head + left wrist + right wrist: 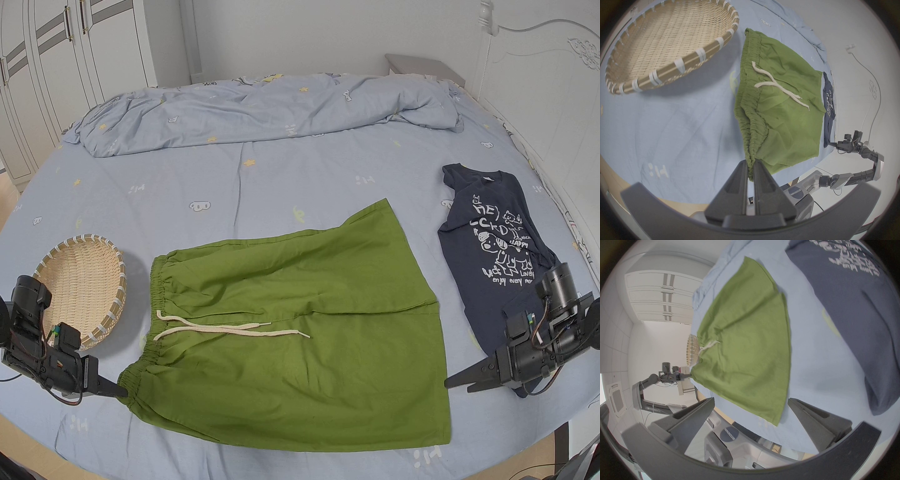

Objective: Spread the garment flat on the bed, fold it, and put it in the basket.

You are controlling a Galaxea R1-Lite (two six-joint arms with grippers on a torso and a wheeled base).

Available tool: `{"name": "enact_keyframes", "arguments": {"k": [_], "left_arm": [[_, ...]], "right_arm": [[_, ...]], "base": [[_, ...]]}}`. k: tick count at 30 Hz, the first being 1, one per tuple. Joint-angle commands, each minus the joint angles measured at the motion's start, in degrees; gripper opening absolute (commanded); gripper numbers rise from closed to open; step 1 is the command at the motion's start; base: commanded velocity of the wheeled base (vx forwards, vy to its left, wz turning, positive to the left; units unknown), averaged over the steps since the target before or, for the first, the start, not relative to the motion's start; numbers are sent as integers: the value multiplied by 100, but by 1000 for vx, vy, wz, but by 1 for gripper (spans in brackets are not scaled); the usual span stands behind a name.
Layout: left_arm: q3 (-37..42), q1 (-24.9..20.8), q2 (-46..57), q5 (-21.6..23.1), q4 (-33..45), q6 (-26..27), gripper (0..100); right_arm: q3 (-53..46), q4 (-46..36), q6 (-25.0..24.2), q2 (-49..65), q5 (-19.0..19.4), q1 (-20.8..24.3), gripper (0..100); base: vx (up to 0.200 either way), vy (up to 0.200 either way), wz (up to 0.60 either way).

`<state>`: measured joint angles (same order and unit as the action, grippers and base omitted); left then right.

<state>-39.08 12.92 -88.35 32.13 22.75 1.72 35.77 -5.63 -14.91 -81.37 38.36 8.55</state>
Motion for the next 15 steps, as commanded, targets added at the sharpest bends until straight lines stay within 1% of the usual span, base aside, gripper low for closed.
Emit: {"name": "enact_keyframes", "arguments": {"k": [1, 2, 7, 8, 10, 15], "left_arm": [[-179, -71, -192, -41, 37, 13, 0], [-179, -62, -227, -41, 37, 13, 0], [-187, -71, -218, -41, 37, 13, 0], [-187, -97, -227, -41, 37, 13, 0], [-179, -132, -262, -41, 37, 13, 0], [-179, -150, -289, -41, 37, 13, 0]], "right_arm": [[-351, 9, 348, -872, 127, -195, 100], [-369, 9, 436, -1030, 198, -195, 100], [-439, 9, 471, -1083, 356, -169, 100], [-483, 18, 480, -1118, 497, -134, 100], [-509, 36, 515, -1179, 593, -107, 100], [-536, 45, 700, -1302, 611, -72, 100]], "base": [[0, 0, 0], [0, 0, 0], [0, 0, 0], [0, 0, 0], [0, 0, 0], [0, 0, 0]]}}
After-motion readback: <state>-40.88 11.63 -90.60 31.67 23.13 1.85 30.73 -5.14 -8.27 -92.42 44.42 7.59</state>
